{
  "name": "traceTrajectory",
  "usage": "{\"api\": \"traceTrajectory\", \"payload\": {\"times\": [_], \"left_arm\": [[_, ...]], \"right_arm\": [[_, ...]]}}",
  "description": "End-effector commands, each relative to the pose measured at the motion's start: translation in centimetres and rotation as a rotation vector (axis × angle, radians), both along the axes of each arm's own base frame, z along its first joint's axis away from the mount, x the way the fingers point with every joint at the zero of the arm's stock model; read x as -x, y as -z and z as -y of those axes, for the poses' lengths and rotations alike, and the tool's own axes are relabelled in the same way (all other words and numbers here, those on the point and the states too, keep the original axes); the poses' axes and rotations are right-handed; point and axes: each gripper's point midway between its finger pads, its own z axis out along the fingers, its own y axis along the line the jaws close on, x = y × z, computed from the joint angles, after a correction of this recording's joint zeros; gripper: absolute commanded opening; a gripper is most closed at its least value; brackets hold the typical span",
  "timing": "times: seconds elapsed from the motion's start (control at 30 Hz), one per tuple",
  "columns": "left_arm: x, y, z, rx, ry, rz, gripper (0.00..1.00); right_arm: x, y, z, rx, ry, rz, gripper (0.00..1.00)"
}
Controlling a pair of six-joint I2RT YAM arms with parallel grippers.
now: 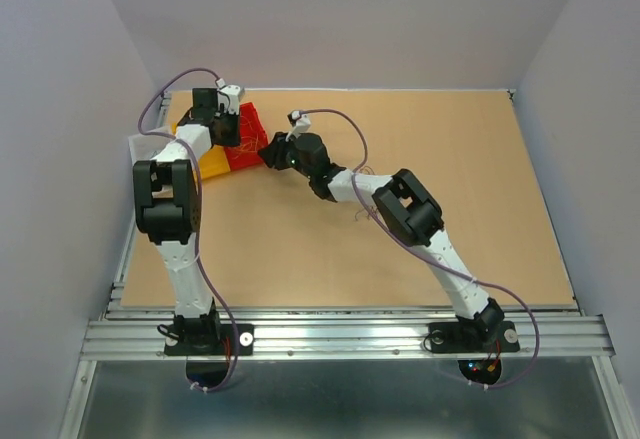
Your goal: Untangle the cables
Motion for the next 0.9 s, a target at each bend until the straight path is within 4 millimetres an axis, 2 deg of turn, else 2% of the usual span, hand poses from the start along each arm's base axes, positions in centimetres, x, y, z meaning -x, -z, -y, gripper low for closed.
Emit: {"api": "traceTrajectory", "payload": {"times": [0.0,0.03,0.07,0.13,0.17,0.2,0.23,0.27,0.37,0.4,0.43,0.47,0.5,0.53,0.57,0.6,0.63,0.7,0.73,0.77,0.83,0.87], "left_arm": [[0.5,-4.8,1.1,-0.001,0.023,0.105,0.22],[0.8,-4.9,1.2,-0.004,0.023,0.106,0.25],[1.0,-5.0,1.2,-0.004,0.023,0.107,0.27],[1.4,-5.6,1.3,-0.004,0.024,0.118,0.31],[1.6,-5.8,1.3,-0.002,0.023,0.119,0.35],[1.7,-6.4,1.4,-0.002,0.027,0.131,0.38],[1.9,-6.4,1.4,-0.005,0.031,0.131,0.44],[2.0,-6.5,1.4,-0.006,0.027,0.132,0.46],[2.1,-6.9,1.3,-0.023,0.010,0.139,0.47],[2.0,-7.2,1.0,-0.031,-0.001,0.149,0.47],[2.1,-7.4,1.1,-0.031,0.000,0.152,0.47],[2.2,-7.6,1.1,-0.033,0.006,0.159,0.47],[2.3,-7.9,1.2,-0.031,0.013,0.169,0.47],[2.8,-8.5,1.8,-0.026,0.037,0.183,0.47],[3.1,-8.8,2.3,-0.037,0.062,0.196,0.47],[3.4,-9.2,2.7,-0.044,0.073,0.206,0.47],[4.3,-10.1,4.2,-0.041,0.108,0.235,0.47],[5.2,-11.0,6.0,-0.038,0.152,0.269,0.49],[6.0,-11.8,7.0,-0.036,0.162,0.298,0.50],[6.8,-12.3,9.3,-0.024,0.199,0.315,0.56],[8.2,-13.6,12.3,0.005,0.255,0.356,0.64],[9.4,-13.7,15.4,0.015,0.314,0.371,0.70]], "right_arm": [[0.8,-7.3,0.8,-0.096,0.020,0.135,0.37],[1.1,-8.6,1.0,-0.112,0.018,0.156,0.38],[1.2,-7.7,1.7,-0.097,0.042,0.141,0.38],[1.5,-7.9,2.4,-0.093,0.059,0.144,0.39],[1.7,-9.4,2.9,-0.109,0.066,0.162,0.39],[2.1,-8.4,3.5,-0.090,0.073,0.147,0.39],[2.3,-10.0,4.1,-0.105,0.092,0.165,0.39],[2.5,-10.3,4.4,-0.105,0.095,0.167,0.39],[3.6,-11.6,5.8,-0.096,0.106,0.179,0.39],[4.0,-10.7,6.5,-0.071,0.111,0.169,0.39],[4.1,-12.1,6.7,-0.083,0.112,0.188,0.39],[4.6,-11.1,7.5,-0.057,0.115,0.175,0.39],[4.9,-11.3,8.1,-0.050,0.118,0.177,0.39],[5.5,-13.4,9.2,-0.065,0.124,0.196,0.40],[5.7,-11.7,10.8,-0.018,0.141,0.152,0.42],[5.8,-11.5,12.0,0.004,0.158,0.127,0.43],[6.5,-12.5,13.6,0.044,0.167,0.099,0.44],[6.9,-11.8,16.3,0.129,0.196,0.050,0.46],[7.6,-12.9,17.7,0.173,0.211,0.062,0.50],[8.4,-10.2,19.9,0.288,0.258,-0.007,0.51],[9.7,-8.6,22.6,0.367,0.319,-0.049,0.54],[10.1,-9.8,25.0,0.373,0.415,-0.040,0.55]]}}
